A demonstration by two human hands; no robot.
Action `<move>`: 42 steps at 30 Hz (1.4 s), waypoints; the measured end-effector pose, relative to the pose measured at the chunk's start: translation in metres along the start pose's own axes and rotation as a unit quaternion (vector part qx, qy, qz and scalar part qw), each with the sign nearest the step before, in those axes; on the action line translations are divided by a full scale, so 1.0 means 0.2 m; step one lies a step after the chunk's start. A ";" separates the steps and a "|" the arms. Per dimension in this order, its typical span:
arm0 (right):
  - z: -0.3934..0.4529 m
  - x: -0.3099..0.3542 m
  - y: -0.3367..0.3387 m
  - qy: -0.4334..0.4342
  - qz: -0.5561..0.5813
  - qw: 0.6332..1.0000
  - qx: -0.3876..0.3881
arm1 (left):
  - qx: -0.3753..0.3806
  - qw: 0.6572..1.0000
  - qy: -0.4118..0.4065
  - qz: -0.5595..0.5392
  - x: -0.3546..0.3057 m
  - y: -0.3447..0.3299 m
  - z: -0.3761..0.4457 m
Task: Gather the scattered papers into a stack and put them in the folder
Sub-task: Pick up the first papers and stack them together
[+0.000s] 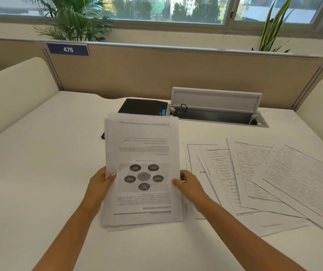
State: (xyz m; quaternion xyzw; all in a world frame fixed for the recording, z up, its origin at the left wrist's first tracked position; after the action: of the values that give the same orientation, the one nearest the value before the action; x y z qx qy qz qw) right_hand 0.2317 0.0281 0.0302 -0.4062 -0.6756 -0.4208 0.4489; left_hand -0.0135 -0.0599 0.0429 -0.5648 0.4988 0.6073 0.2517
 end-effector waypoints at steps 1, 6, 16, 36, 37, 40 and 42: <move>0.00 0.04 0.02 0.019 0.048 0.999 -0.016 | -0.002 1.000 -0.026 -0.016 -0.04 -0.01 0.00; -0.02 0.25 0.11 0.169 0.139 0.974 -0.062 | -0.035 0.986 -0.144 -0.071 -0.25 -0.06 0.02; -0.04 0.10 0.08 0.161 0.074 0.983 -0.043 | -0.036 0.990 -0.138 0.024 -0.16 -0.25 0.06; -0.23 -0.18 0.02 0.038 -0.012 0.999 -0.030 | 0.028 0.944 0.048 0.325 0.18 -0.23 0.04; -0.23 -0.18 0.02 0.034 -0.022 0.999 -0.026 | 0.033 0.941 0.049 0.333 0.19 -0.22 0.03; -0.24 -0.18 0.02 0.008 -0.062 0.998 -0.015 | 0.038 0.935 0.055 0.348 0.20 -0.21 0.01; -0.26 -0.18 0.03 0.004 -0.099 0.995 -0.013 | 0.033 0.931 0.061 0.360 0.20 -0.20 -0.01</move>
State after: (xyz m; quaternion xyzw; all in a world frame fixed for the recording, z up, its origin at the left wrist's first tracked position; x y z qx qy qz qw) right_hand 0.2597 -0.0239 0.0103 -0.3419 -0.7052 -0.4733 0.4023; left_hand 0.0128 -0.0560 -0.0078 -0.3750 0.7027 0.6046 0.0041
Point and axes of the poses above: each hand's wrist, its own z-axis towards the middle knuckle, its own y-axis out of the back of the hand, x = y × z, the point moved 2 cm from there along z, towards the middle knuckle, and after that the axes turned 13 degrees about z, right-handed, at the moved point
